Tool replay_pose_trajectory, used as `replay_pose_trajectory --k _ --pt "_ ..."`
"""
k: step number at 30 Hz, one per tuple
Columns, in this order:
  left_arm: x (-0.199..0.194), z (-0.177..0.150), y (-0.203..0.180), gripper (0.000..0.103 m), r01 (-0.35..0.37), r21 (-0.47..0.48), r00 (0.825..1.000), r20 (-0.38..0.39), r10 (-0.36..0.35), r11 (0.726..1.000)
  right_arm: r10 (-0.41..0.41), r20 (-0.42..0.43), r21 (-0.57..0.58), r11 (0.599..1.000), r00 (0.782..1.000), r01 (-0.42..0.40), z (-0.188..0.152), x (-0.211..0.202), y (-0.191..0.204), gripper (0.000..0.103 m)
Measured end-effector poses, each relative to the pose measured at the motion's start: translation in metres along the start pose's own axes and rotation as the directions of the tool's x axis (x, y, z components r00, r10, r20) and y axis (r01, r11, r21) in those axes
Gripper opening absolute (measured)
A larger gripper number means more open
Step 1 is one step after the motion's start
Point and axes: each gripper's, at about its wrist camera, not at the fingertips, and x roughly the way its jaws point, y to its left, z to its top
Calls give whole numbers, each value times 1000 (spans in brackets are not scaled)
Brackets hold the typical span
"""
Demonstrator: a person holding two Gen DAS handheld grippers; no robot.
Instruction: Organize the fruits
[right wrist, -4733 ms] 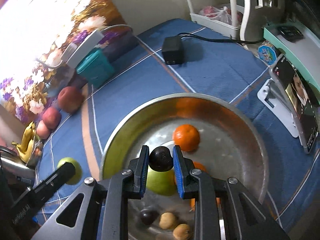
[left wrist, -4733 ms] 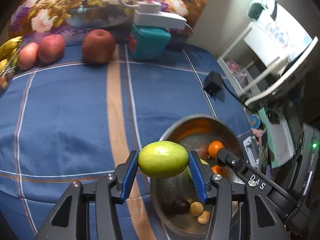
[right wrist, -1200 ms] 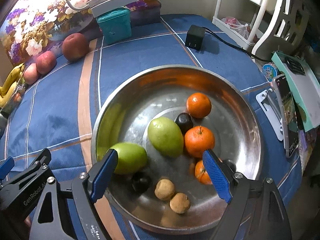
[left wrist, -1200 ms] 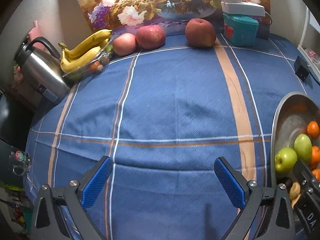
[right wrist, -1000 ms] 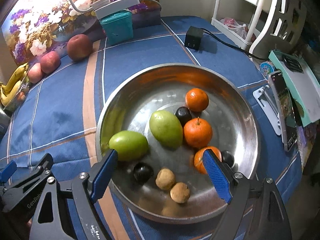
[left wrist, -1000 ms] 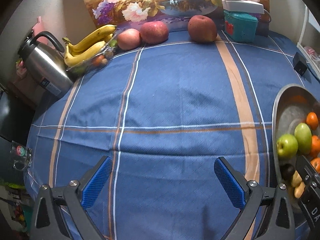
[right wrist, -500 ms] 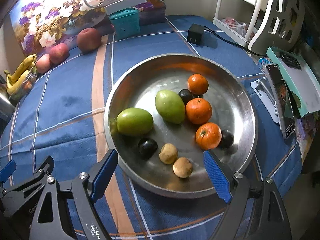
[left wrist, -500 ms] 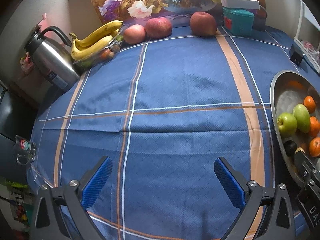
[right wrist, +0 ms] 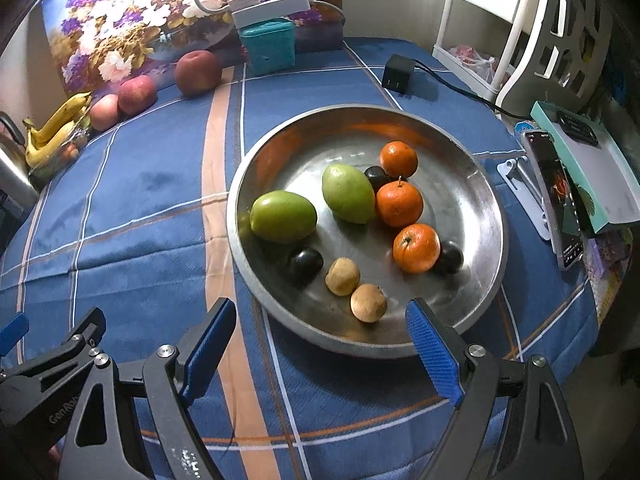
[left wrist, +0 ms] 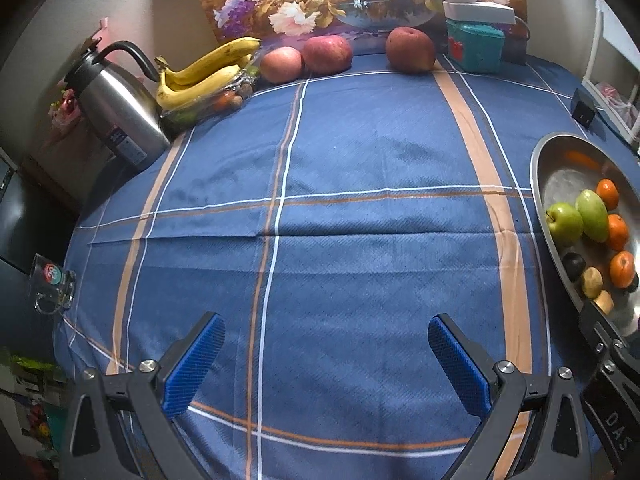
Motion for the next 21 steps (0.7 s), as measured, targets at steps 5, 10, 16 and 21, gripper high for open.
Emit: replay_pose_trajectory --k 5,10,16,21 --pt "-6 -9 5 103 13 -7 1000 6 -13 1000 -3 6 -20 1000 1000 3 -9 -4 4 87" --pt "-13 -15 10 103 40 -14 999 14 -40 999 -3 20 -31 1000 1000 3 -14 -10 7 87" --pt "-18 -19 12 103 58 -17 998 21 -57 998 -6 29 -39 999 1000 7 -17 -15 8 87" --pt "-18 -19 13 103 66 -22 998 22 -66 998 -9 35 -36 999 999 10 -17 -17 9 87"
